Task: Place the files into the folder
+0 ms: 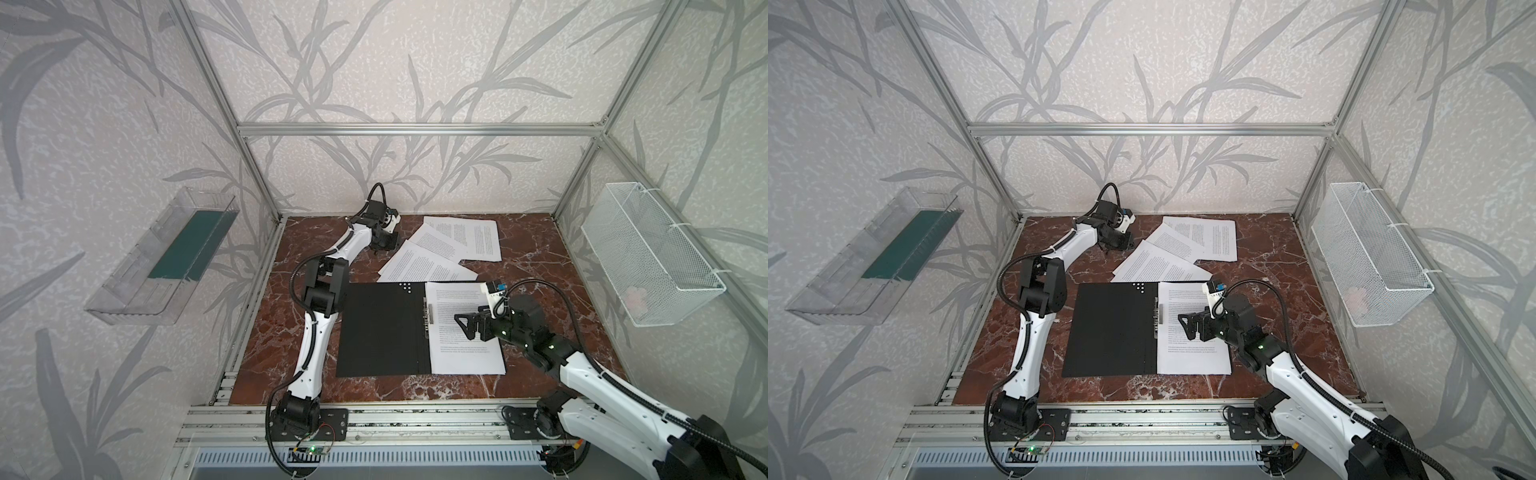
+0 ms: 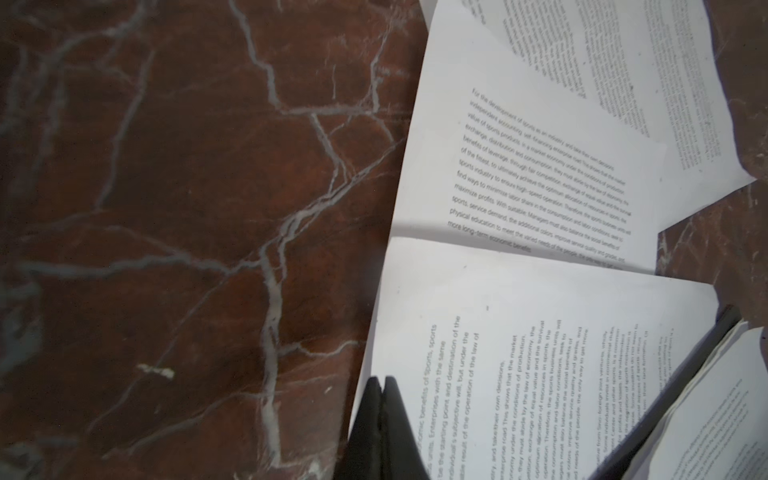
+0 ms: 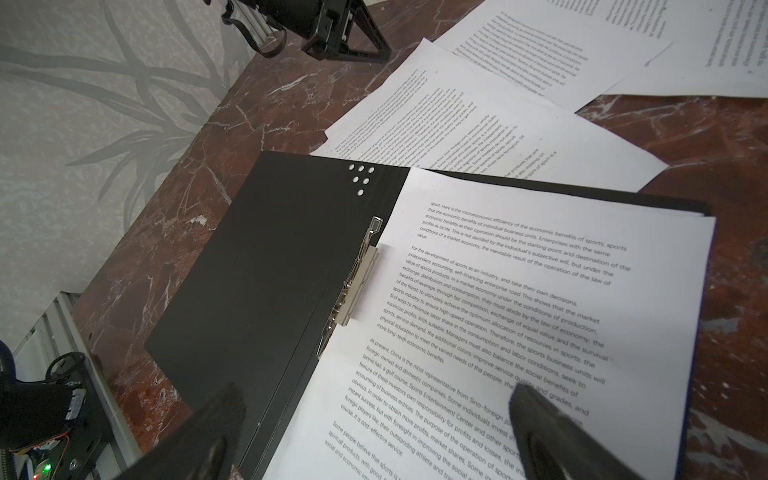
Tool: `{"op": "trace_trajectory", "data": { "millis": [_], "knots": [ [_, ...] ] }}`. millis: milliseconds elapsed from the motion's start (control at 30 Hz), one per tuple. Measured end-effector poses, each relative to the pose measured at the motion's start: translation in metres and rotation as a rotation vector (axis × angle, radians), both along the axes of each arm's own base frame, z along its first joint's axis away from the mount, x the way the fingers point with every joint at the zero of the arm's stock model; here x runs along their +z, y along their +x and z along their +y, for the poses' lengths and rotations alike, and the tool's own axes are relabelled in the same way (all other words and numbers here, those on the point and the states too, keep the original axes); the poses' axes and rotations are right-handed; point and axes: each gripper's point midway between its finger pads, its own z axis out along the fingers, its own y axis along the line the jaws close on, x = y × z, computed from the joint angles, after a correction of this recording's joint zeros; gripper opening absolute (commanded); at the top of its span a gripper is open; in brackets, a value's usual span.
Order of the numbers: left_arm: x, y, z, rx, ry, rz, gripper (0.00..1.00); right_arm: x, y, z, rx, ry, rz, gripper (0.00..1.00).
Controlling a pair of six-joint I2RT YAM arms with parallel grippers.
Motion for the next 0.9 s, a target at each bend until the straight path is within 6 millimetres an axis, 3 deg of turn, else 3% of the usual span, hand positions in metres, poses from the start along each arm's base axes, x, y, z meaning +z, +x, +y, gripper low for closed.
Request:
{"op": "trace_trajectory", "data": {
  "millis": [133, 167, 333, 400, 600, 900],
  "knots": [
    [0.038, 0.007, -0.004, -0.003, -0.039, -0.078, 0.00, 0.002, 0.000, 0.000, 0.000, 0.001, -0.008, 1.00],
    [0.044, 0.008, -0.005, -0.008, -0.048, -0.091, 0.05, 0.003, 0.000, 0.000, 0.000, 0.002, -0.011, 0.99],
    [0.056, 0.007, -0.011, -0.045, -0.065, -0.106, 0.54, 0.005, 0.002, -0.001, -0.006, -0.006, -0.018, 0.99],
    [0.054, 0.005, -0.011, -0.056, -0.065, -0.096, 0.67, 0.004, 0.004, -0.004, -0.023, -0.022, -0.020, 0.99],
    [0.036, -0.009, -0.013, -0.097, -0.067, -0.011, 0.73, -0.011, 0.030, -0.010, -0.109, -0.067, 0.093, 0.99],
    [0.004, -0.019, -0.008, -0.143, -0.055, 0.090, 0.73, -0.026, 0.119, -0.044, -0.315, -0.086, 0.258, 0.99]
  ]
}}
